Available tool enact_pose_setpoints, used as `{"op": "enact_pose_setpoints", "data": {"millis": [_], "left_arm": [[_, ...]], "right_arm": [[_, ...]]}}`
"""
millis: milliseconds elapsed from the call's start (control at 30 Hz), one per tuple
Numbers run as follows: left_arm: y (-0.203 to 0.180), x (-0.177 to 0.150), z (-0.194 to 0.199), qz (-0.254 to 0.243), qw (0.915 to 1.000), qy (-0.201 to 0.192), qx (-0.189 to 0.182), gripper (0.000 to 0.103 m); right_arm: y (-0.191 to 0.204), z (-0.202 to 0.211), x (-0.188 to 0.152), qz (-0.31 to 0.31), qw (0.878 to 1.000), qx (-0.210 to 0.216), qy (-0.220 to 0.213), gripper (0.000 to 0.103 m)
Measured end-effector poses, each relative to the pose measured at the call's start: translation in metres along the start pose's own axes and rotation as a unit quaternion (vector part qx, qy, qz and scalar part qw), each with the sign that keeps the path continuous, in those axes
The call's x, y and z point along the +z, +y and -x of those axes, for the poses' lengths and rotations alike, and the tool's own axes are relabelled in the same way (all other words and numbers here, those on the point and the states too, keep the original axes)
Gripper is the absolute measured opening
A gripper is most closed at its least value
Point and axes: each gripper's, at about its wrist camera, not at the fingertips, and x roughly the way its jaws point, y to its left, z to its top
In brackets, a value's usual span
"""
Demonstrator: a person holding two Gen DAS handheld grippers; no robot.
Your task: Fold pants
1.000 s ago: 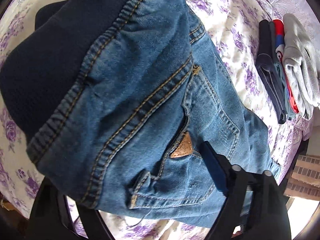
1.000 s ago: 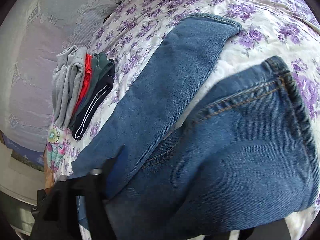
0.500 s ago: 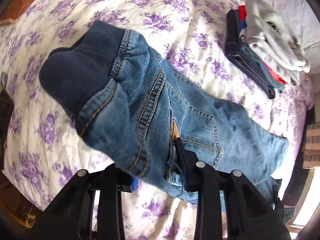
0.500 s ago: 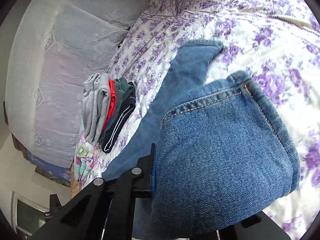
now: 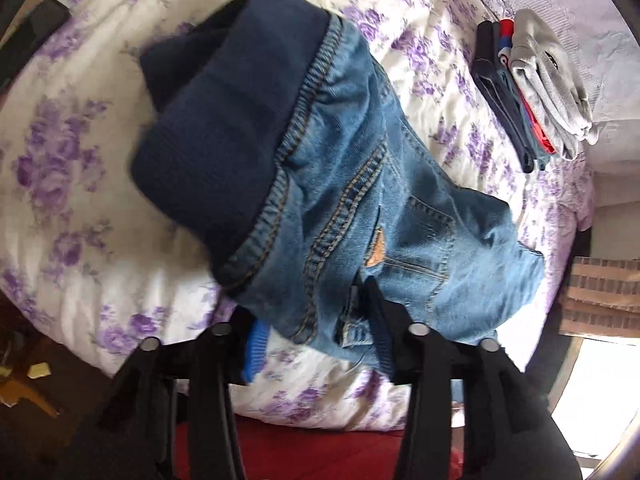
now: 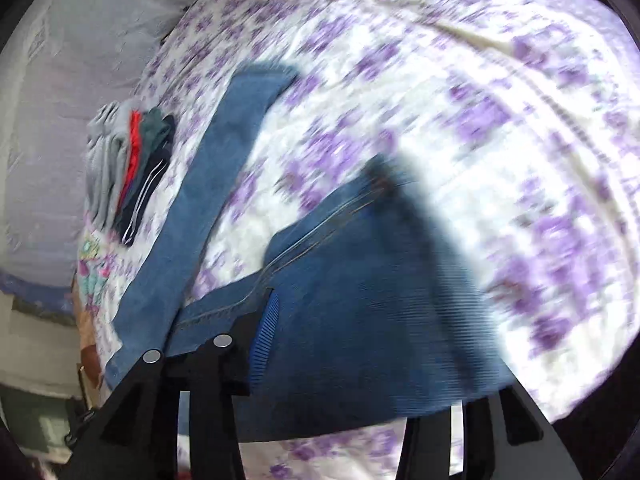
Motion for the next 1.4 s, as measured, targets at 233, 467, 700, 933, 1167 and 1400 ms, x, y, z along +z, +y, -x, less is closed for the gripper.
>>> {"op": "enact_pose_setpoints", "data": {"millis": [233, 467, 700, 933, 1167, 1400], "left_arm": [[0.008, 0.000, 0.017, 0.012, 0.9989, -0.046, -0.002, 0.068], [0.016, 0.007, 0.024, 0.045, 0.9963, -0.063, -0.038, 0.051], [0.034, 0.018, 0.019, 0.090, 0.9927, -0.068, -0.043, 0.020], [0.003, 0.019, 0.046, 0.043, 0.9913, -0.115, -0.046, 0.017], [-0.027, 0.042, 0.074, 0.021, 0.9872, -0.141, -0.073, 0.016], [-0.044, 0.110, 0.070, 0.035, 0.9865, -0.116, -0.110, 0.016]], "right_arm": [[-0.001, 0.027, 0.054, -0.041, 0.994, 0.053, -0.081, 0.047], [0.083, -0.072, 0.053, -0.005, 0.993, 0.120, 0.018, 0.047], [0.098, -0.104, 0.062, -0.031, 0.991, 0.128, 0.037, 0.045], [0.117, -0.083, 0.061, 0.013, 0.989, 0.149, -0.015, 0.004], [0.116, 0.014, 0.058, 0.052, 0.980, 0.186, -0.055, 0.004], [0.153, -0.006, 0.105, 0.049, 0.982, 0.179, -0.016, 0.004]]}}
